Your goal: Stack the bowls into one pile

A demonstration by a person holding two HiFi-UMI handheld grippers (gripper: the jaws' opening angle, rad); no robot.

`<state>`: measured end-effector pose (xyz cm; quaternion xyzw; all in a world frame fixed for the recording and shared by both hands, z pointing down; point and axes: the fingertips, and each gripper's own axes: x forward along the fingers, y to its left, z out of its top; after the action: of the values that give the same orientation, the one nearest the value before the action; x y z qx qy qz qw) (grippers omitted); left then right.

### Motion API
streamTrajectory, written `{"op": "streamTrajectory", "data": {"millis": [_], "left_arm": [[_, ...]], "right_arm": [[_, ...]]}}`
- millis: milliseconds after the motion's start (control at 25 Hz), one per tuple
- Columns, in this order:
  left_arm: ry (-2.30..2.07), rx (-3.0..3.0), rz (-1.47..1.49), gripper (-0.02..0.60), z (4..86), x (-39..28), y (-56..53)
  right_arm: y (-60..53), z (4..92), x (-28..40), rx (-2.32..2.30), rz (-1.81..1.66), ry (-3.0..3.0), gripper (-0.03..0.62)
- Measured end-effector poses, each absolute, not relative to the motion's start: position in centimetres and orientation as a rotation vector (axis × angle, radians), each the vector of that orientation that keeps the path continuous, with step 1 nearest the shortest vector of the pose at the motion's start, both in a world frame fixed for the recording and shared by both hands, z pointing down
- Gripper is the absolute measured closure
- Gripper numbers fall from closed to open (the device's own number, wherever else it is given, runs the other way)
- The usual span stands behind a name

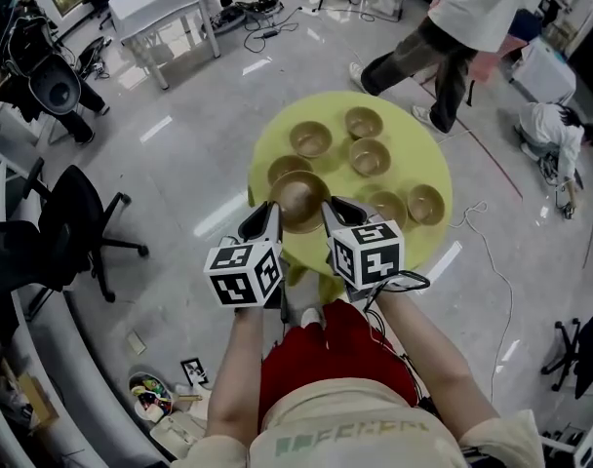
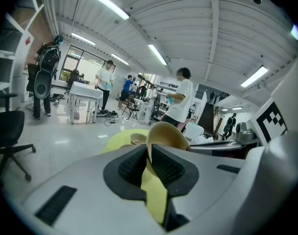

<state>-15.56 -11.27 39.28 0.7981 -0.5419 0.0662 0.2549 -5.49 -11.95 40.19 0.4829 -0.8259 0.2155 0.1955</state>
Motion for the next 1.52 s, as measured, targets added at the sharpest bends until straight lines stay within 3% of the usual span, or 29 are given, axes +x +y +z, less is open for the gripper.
{"op": "streamTrajectory", "data": {"millis": [1520], "left_arm": [[-1.516,2.01,0.294,0.534,44.6,-16.6,-21.0]], "right_arm": [[-22.9,46.0,-6.7,1.205,0.689,-2.25,0.528]]}}
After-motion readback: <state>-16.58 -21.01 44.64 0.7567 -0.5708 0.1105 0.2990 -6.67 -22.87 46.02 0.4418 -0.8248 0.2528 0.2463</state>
